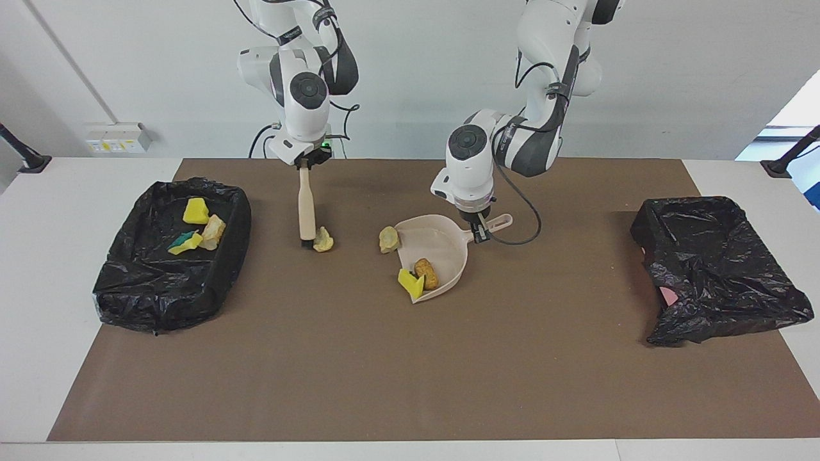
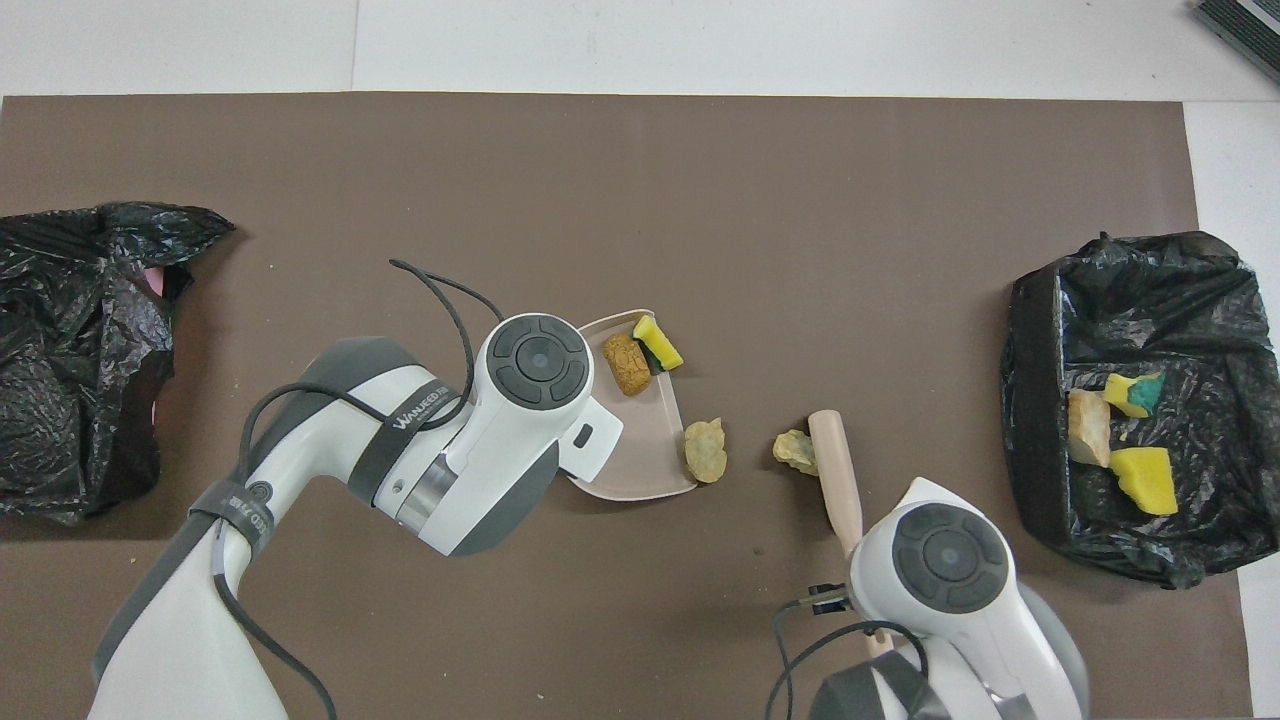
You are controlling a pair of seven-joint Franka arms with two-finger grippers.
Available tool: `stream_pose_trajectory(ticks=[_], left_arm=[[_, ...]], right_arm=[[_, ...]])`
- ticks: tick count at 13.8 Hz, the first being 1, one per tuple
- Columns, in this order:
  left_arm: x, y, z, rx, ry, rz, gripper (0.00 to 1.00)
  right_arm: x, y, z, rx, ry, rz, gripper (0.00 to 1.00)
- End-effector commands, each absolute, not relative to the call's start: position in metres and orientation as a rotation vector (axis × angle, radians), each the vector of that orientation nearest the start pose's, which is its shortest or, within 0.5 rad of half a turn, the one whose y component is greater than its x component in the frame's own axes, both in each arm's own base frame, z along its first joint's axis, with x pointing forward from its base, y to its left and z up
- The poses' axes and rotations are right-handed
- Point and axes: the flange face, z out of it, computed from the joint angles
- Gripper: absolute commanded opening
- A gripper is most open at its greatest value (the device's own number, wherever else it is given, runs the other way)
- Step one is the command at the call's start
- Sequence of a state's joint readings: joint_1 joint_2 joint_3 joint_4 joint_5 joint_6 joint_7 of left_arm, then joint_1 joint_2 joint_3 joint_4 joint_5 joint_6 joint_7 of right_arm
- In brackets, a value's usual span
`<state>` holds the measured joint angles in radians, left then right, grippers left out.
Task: Sweep and dump trash in bin
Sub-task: 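Brush the trash pieces into the dustpan held by the left gripper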
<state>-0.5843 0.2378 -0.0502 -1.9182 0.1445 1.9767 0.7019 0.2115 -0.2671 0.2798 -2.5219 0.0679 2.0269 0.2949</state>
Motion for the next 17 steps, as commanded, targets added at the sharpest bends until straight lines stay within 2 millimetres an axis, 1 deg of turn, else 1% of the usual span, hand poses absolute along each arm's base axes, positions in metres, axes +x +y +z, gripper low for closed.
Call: stream_pose_trajectory(ticks=[1, 3, 4, 5, 7, 9, 10, 11, 13, 14, 15, 17], left_arm=[[0.467, -0.334, 0.357, -2.257, 1.974, 0.260, 0.00], [0.464, -0.334, 0.356, -2.253, 1.977, 0.267, 0.00], [0.461, -0.336, 0.355, -2.246, 1.984, 0.268, 0.00], [0.460, -0.336, 0.355, -2.246, 1.984, 0.268, 0.00], [0.460, -0.335, 0.355, -2.246, 1.984, 0.271, 0.00], [0.459, -0.336, 0.354, -2.244, 1.986, 0.273, 0.00], [0.458, -0.336, 0.354, -2.244, 1.986, 0.273, 0.00], [0.458, -0.336, 0.354, -2.247, 1.984, 0.273, 0.00], [0.459, -0.335, 0.353, -2.249, 1.985, 0.259, 0.00], [0.459, -0.336, 0.352, -2.250, 1.985, 0.250, 0.00], [0.459, -0.337, 0.353, -2.249, 1.987, 0.245, 0.00], [0.453, -0.343, 0.356, -2.232, 2.004, 0.241, 0.00]], right_arm=[[0.382, 0.247, 0.326, -3.142, -0.132, 0.291, 0.00], [0.399, 0.292, 0.333, -3.067, -0.062, 0.255, 0.00], [0.405, 0.308, 0.341, -3.031, -0.032, 0.236, 0.00], [0.408, 0.320, 0.351, -3.019, -0.041, 0.226, 0.00], [0.411, 0.324, 0.367, -3.012, -0.039, 0.212, 0.00], [0.407, 0.323, 0.386, -3.020, -0.077, 0.234, 0.00], [0.403, 0.319, 0.396, -3.025, -0.124, 0.245, 0.00], [0.401, 0.310, 0.405, -3.029, -0.199, 0.268, 0.00], [0.397, 0.285, 0.416, -3.045, -0.409, 0.358, 0.00], [0.401, 0.273, 0.416, -3.072, -0.479, 0.371, 0.00], [0.403, 0.268, 0.415, -3.106, -0.541, 0.352, 0.00], [0.405, 0.262, 0.414, -3.117, -0.647, 0.357, 0.00]])
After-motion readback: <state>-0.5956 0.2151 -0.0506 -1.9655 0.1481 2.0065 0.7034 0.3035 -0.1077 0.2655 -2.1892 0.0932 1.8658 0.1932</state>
